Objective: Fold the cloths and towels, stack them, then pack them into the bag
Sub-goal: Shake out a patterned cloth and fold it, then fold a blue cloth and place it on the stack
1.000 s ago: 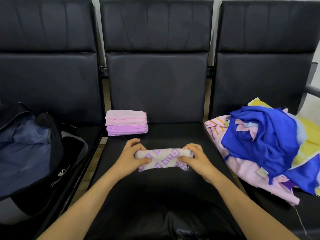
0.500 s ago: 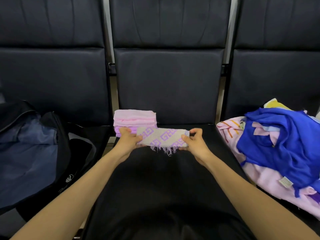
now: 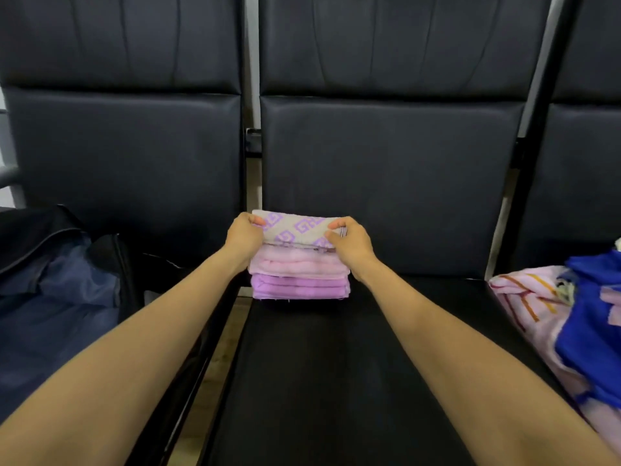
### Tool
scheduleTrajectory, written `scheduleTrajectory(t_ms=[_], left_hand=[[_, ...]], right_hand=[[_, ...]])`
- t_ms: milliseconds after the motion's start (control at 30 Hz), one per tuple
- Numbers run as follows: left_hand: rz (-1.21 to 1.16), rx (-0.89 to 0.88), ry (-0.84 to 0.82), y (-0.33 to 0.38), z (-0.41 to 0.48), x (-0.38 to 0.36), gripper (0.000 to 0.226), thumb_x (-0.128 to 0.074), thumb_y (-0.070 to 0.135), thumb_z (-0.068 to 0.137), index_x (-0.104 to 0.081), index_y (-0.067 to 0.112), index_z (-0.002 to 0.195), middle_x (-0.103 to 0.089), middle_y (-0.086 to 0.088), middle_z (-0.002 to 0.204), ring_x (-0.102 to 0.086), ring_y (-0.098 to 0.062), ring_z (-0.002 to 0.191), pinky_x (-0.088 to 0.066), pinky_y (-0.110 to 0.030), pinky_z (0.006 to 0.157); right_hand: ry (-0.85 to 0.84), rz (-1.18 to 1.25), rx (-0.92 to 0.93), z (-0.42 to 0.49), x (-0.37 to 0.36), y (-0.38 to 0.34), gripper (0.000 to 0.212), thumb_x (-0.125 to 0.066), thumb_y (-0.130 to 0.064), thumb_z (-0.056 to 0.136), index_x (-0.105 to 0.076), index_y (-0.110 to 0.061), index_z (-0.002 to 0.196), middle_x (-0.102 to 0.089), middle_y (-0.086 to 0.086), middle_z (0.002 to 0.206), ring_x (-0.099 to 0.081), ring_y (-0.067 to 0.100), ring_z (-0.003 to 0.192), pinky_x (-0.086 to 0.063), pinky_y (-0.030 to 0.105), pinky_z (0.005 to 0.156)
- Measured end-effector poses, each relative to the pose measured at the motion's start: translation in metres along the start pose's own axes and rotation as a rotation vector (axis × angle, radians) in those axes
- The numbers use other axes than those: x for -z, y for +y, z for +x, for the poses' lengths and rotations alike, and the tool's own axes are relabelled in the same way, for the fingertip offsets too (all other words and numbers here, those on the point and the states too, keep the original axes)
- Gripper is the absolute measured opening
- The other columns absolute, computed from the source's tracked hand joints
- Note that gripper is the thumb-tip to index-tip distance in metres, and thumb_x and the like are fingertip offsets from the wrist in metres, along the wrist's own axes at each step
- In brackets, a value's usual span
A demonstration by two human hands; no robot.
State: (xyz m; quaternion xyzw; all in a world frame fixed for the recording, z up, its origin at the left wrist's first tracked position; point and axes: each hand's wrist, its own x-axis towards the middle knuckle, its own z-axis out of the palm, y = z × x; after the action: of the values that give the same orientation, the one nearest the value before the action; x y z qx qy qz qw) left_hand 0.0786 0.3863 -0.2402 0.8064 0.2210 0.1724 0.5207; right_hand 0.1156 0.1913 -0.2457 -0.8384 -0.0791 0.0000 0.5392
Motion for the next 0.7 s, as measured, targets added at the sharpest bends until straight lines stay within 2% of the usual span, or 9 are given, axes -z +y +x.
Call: scheduleTrajectory(t_ms=[33,100,133,200,267,333,500,600,700], left_hand=[[0.069,0.026,-0.025,-0.009,0.002,-0.004,0.028,-0.034,-0.002,0.093,-0.057,0.013,0.099,-0.056,-0.012,0.118,-0.053,-0.023,0.095,-0.048,-0.029,0.075],[0.188,0.040,-0.037,-0.026,0.002,-0.010,0.031,-0.035,0.000,0.095,-0.061,0.012,0.107,-0.054,-0.013,0.126,-0.054,-0.029,0.108,-0.047,-0.036,0.092],[0.214,0.031,-0.019,-0.032,0.002,-0.011,0.031,-0.037,0.002,0.096,-0.062,0.014,0.108,-0.052,-0.013,0.130,-0.052,-0.031,0.113,-0.045,-0.037,0.097],[0.173,0.008,0.002,-0.038,-0.001,-0.011,0.029,-0.039,0.005,0.098,-0.064,0.015,0.110,-0.050,-0.012,0.134,-0.052,-0.029,0.115,-0.045,-0.030,0.092],[0.115,-0.025,-0.021,-0.039,-0.006,-0.008,0.031,-0.040,0.006,0.098,-0.064,0.012,0.116,-0.053,-0.010,0.134,-0.054,-0.024,0.111,-0.044,-0.021,0.082],[0.097,-0.048,-0.042,-0.034,-0.013,-0.004,0.035,-0.038,0.005,0.097,-0.063,0.012,0.121,-0.055,-0.009,0.133,-0.054,-0.024,0.114,-0.042,-0.023,0.083],[0.168,-0.025,-0.024,-0.015,-0.030,0.007,0.043,-0.037,0.004,0.092,-0.065,0.024,0.118,-0.052,-0.014,0.134,-0.050,-0.032,0.119,-0.047,-0.040,0.099],[0.288,-0.079,0.083,0.007,-0.057,0.004,0.041,-0.040,0.001,0.090,-0.064,0.022,0.116,-0.045,-0.012,0.135,-0.035,-0.033,0.127,-0.037,-0.041,0.105],[0.248,-0.186,0.069,0.034,-0.096,-0.015,0.032,-0.048,0.003,0.090,-0.064,0.020,0.111,-0.044,-0.008,0.132,-0.033,-0.030,0.127,-0.032,-0.039,0.107]], right_hand=[[-0.012,-0.054,-0.014,0.004,-0.007,0.010,0.015,-0.057,-0.014,0.094,-0.060,-0.013,0.108,-0.051,0.005,0.115,-0.053,0.015,0.088,-0.042,0.015,0.057],[0.002,-0.185,0.019,0.006,-0.019,0.025,0.015,-0.055,-0.018,0.094,-0.062,-0.018,0.108,-0.048,0.004,0.115,-0.048,0.018,0.104,-0.041,0.019,0.074],[0.013,-0.253,0.031,0.006,-0.023,0.029,0.017,-0.052,-0.021,0.096,-0.063,-0.021,0.109,-0.046,0.002,0.113,-0.043,0.019,0.109,-0.036,0.022,0.079],[0.007,-0.291,0.026,0.005,-0.026,0.034,0.024,-0.044,-0.024,0.099,-0.063,-0.025,0.113,-0.049,0.006,0.114,-0.039,0.024,0.113,-0.028,0.025,0.080],[-0.029,-0.205,-0.002,0.001,-0.024,0.033,0.029,-0.040,-0.026,0.100,-0.064,-0.028,0.117,-0.051,0.010,0.121,-0.042,0.027,0.117,-0.033,0.026,0.090],[-0.059,-0.105,-0.014,-0.002,-0.018,0.031,0.030,-0.041,-0.027,0.099,-0.065,-0.030,0.119,-0.051,0.009,0.129,-0.048,0.026,0.118,-0.040,0.036,0.102],[-0.087,0.108,-0.002,-0.029,0.012,0.019,0.031,-0.050,-0.024,0.097,-0.060,-0.028,0.126,-0.049,0.001,0.135,-0.054,0.015,0.114,-0.046,0.032,0.099],[-0.046,0.140,-0.047,-0.048,0.041,0.015,0.032,-0.050,-0.016,0.096,-0.059,-0.025,0.125,-0.049,-0.006,0.122,-0.050,0.010,0.108,-0.042,0.024,0.085],[0.058,0.146,-0.076,-0.071,0.081,0.018,0.028,-0.052,-0.013,0.096,-0.060,-0.020,0.122,-0.051,-0.003,0.118,-0.047,0.009,0.106,-0.037,0.024,0.086]])
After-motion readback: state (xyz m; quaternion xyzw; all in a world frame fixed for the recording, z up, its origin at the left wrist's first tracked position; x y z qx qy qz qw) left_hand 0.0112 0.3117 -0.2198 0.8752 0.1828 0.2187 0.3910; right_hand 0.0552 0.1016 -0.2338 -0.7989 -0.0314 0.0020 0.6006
